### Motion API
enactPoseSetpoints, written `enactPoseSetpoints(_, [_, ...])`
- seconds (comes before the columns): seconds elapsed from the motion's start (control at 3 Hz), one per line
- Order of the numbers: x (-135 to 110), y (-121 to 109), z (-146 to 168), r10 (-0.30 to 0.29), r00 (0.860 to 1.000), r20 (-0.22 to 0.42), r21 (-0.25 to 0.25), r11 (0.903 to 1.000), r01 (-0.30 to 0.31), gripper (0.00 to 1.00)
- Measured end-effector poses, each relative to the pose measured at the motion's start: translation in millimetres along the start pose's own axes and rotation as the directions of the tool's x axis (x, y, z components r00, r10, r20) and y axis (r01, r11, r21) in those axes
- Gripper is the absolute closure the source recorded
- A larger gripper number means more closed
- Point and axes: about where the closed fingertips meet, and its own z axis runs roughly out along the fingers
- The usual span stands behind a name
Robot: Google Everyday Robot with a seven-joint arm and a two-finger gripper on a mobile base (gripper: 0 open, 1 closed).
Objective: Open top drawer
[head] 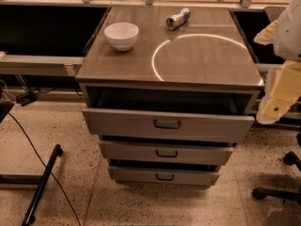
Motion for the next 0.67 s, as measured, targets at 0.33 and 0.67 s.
enactPoseSetpoints(0.33, [0,0,0,-0.002,1.0,0.006,0.01,0.9999,0.002,0.0])
enactPoseSetpoints(0.67, [6,16,20,-0.053,0.998,0.023,0.024,0.9983,0.053,0.0])
